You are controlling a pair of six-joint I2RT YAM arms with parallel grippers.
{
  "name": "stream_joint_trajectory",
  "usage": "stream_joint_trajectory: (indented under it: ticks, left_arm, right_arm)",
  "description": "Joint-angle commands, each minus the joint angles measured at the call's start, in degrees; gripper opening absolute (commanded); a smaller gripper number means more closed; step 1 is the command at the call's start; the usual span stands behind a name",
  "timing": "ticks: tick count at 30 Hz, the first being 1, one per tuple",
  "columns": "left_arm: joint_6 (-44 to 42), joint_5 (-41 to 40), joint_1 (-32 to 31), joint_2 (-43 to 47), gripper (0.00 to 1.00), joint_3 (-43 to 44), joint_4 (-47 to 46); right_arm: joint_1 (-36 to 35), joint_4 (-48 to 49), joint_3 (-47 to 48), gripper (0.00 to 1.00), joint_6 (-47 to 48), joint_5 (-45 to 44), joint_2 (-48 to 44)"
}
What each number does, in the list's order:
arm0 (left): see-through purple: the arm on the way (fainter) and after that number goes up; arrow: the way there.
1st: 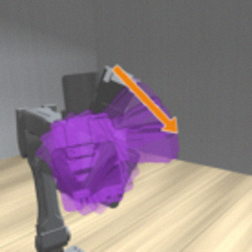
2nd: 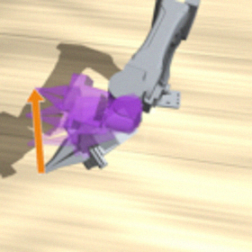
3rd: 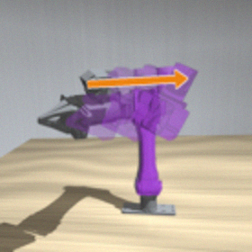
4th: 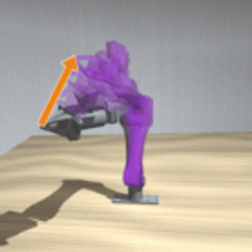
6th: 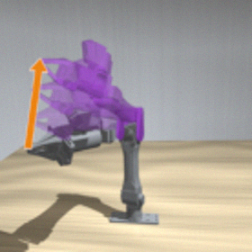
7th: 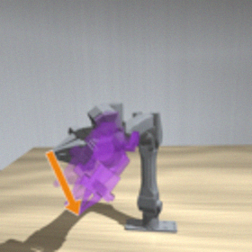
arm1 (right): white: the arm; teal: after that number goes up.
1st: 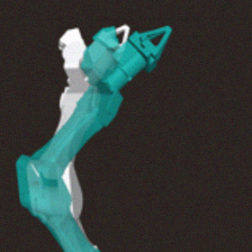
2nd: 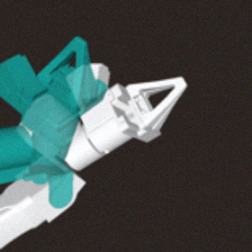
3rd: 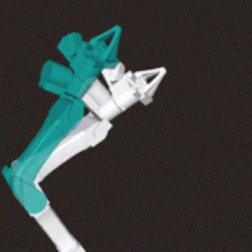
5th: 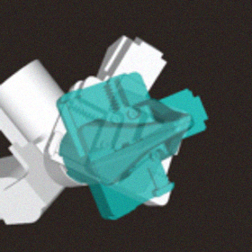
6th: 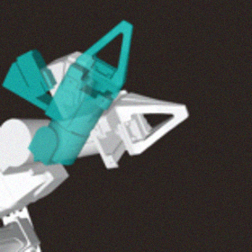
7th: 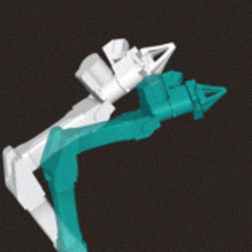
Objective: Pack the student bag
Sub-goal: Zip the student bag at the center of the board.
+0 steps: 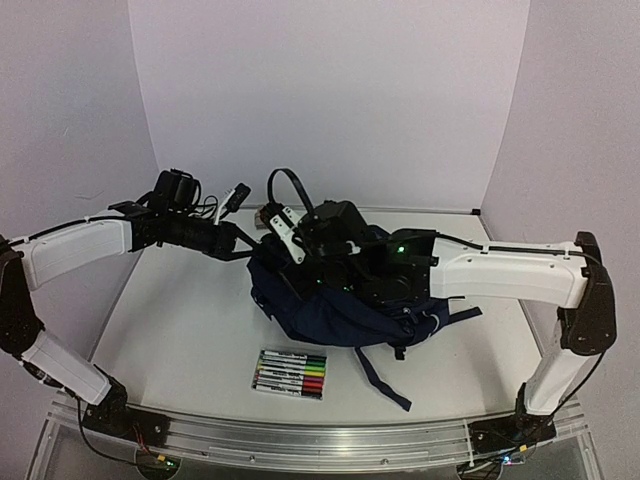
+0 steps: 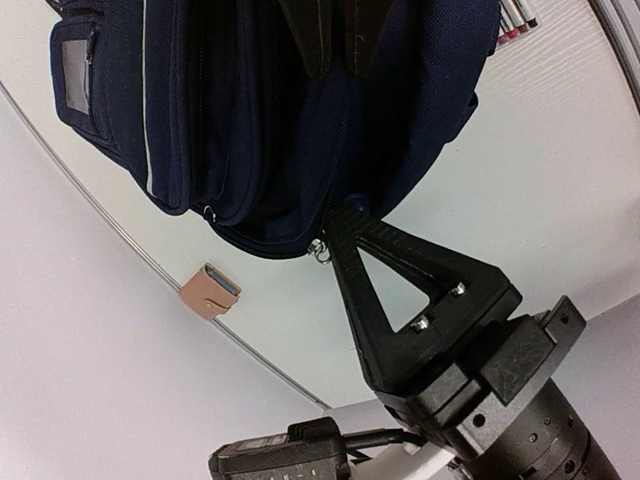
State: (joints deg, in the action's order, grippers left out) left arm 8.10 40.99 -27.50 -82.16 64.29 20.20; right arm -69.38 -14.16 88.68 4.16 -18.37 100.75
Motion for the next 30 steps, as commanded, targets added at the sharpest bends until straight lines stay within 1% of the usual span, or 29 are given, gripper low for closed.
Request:
stream_joint_trajectory:
  ticks: [1, 4, 6, 9, 13, 16, 18, 21, 24, 30]
  left_arm:
    - [-2.23, -19.18, 9.18, -0.96, 0.00, 4.77, 7.23]
    - [-2.72, -15.66, 9.73, 1.85, 0.00, 7.58, 10.40]
    - [-3.24, -10.17, 9.79, 3.76, 0.00, 10.53, 12.76]
    - [-4.30, -3.65, 9.80, 4.21, 0.00, 16.65, 18.22]
    - [-5.64, 5.62, 9.83, 2.71, 0.00, 23.67, 24.91]
    - [-5.55, 11.41, 9.81, 0.97, 0.00, 26.36, 28.46]
    - [-4.22, 12.80, 9.80, 0.50, 0.00, 26.72, 29.11]
    - [-1.14, 11.66, 9.83, -0.10, 0.00, 26.38, 29.44]
    - [2.17, 11.94, 9.83, -1.25, 0.00, 26.09, 29.22]
    - [5.84, 13.02, 9.83, -4.90, 0.00, 28.67, 28.57]
  right_arm:
    - [-1.86, 1.04, 5.80, 0.00, 2.87, 0.06, -13.48]
    - [-1.57, 0.72, 6.22, 0.00, 3.85, -2.53, -14.28]
    - [-1.47, 0.83, 7.02, 0.00, 4.11, -3.31, -13.94]
    - [-1.48, 2.08, 8.07, 0.00, 5.94, -5.96, -11.93]
    - [-1.38, 7.21, 7.34, 0.00, 13.32, -13.91, -7.68]
    - [-1.30, 12.11, 5.48, 0.00, 19.19, -16.94, -4.41]
    - [-1.29, 12.66, 5.48, 0.00, 19.81, -16.02, -2.74]
    - [-1.46, 12.27, 4.50, 0.00, 18.41, -11.43, -2.38]
    - [-2.68, 9.15, 4.01, 0.00, 17.74, -6.45, -2.06]
    - [-5.10, 2.16, 2.82, 0.00, 16.77, -2.89, 0.20]
